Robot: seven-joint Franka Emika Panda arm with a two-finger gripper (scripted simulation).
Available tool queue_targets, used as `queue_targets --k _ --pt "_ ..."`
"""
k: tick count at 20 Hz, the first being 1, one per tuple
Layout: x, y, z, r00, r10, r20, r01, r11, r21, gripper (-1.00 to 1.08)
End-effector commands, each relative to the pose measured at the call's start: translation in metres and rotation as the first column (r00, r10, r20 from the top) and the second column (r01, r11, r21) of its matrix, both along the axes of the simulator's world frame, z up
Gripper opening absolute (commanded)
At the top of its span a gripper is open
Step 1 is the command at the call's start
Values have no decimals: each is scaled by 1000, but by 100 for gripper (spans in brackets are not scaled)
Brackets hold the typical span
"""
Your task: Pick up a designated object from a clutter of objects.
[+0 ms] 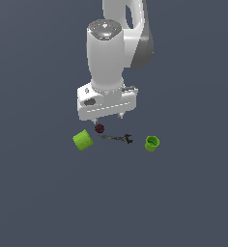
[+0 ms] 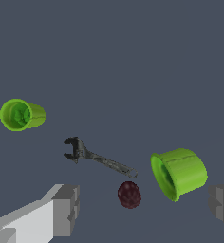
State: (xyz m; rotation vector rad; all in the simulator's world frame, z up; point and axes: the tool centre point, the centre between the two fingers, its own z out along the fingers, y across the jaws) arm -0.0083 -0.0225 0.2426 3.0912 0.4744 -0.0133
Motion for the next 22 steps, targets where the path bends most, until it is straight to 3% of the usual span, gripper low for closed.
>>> queue_targets --k 1,6,11,16,22 --pt "-2 1 -14 997 72 -1 -72 997 -2 100" --pt "-7 4 -43 977 212 -3 -212 977 -5 100" --pt "-14 7 -70 937 349 -6 -349 937 -5 100" --pt "-22 10 -96 877 480 -8 -480 877 -3 100" --pt "-35 15 -126 782 623 -8 -623 782 2 100"
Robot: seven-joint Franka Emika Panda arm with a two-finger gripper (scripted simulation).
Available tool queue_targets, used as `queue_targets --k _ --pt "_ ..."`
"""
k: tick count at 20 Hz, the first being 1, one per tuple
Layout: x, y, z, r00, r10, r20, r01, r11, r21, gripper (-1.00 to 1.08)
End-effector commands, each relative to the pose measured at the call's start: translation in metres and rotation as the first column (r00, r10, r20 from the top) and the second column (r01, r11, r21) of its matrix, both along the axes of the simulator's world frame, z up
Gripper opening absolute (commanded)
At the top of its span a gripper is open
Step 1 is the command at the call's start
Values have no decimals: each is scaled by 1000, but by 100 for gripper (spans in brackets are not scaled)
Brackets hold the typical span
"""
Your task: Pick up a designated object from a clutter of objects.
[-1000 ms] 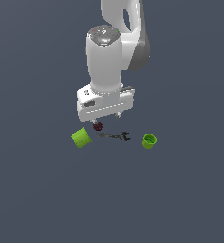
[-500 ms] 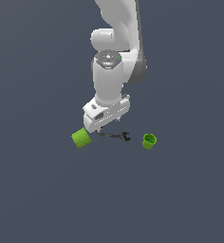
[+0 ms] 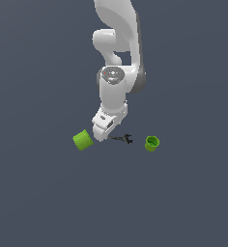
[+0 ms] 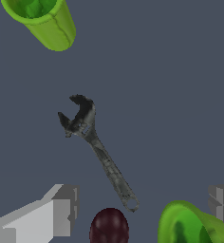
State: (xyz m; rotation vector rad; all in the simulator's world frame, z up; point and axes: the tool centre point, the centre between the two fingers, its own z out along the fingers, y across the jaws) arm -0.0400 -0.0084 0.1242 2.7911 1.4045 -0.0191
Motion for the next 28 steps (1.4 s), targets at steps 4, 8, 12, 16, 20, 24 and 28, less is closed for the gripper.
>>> queue_targets --k 4,8,12,16,20,24,28 --pt "-13 5 -26 987 159 -1 -159 987 6 100" --pt "-22 9 -42 966 257 0 -257 966 11 100" --pt "-30 12 -54 944 331 1 -331 944 15 100" --pt "-35 14 -61 925 380 2 -380 925 18 100" --pt "-39 15 -66 913 407 3 -407 913 20 100" --pt "-39 15 -66 913 409 3 -409 912 21 100" --pt "-39 15 -70 912 409 3 -409 912 21 100"
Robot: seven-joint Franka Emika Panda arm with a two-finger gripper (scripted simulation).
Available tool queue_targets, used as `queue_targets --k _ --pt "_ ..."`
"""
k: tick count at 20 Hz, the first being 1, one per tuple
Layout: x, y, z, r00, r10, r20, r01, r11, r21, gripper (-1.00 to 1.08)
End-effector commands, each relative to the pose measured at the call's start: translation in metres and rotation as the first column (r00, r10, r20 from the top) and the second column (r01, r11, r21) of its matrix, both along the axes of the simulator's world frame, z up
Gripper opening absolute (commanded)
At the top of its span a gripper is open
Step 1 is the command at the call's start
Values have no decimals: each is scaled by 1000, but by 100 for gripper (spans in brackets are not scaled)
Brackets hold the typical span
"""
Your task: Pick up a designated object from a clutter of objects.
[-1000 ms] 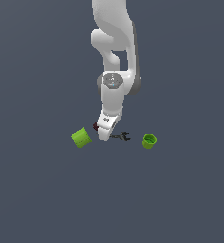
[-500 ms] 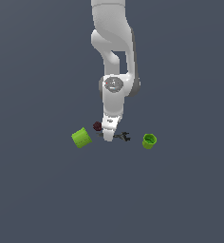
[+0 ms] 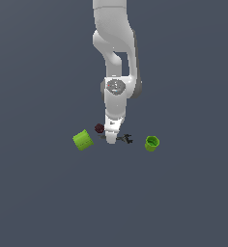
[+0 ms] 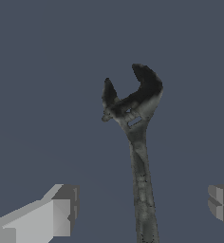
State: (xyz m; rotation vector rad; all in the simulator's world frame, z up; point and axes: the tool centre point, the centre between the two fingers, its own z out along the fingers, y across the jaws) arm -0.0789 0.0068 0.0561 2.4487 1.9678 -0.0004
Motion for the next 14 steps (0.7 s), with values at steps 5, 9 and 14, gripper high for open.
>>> queue_targets --k 5,9,14 --pt "-1 0 -18 1000 2 0 -2 1000 0 100" --pt "-1 0 -36 1000 4 0 -4 1000 0 100" --pt "-1 0 -46 1000 5 0 -5 1000 0 100"
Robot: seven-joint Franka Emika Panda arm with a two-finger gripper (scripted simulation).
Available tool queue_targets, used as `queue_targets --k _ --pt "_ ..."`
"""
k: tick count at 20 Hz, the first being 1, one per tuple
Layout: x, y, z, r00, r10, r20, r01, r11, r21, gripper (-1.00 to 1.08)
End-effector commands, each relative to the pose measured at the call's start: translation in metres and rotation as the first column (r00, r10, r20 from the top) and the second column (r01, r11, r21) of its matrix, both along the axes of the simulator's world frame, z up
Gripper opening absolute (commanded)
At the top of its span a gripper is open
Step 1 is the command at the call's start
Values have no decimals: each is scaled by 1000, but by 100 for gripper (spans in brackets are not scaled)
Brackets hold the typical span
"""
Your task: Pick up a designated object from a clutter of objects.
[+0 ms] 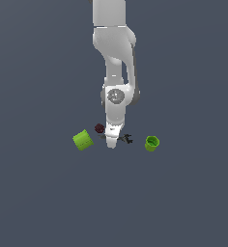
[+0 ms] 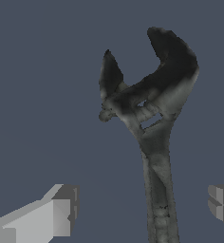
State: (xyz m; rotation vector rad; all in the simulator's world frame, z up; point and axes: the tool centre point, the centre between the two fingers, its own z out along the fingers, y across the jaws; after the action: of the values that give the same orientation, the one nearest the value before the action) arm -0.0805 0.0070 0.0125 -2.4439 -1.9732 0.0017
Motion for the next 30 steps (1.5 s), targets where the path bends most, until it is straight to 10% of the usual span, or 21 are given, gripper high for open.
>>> queue_targets --k 1,2,3,30 --pt "0 0 -3 1000 0 1 0 1000 0 100" --pt "0 0 -4 1000 0 1 0 1000 0 100" --pt "0 0 -4 1000 0 1 0 1000 0 -100" --pt "33 -7 57 1000 2 1 -2 1000 0 -100"
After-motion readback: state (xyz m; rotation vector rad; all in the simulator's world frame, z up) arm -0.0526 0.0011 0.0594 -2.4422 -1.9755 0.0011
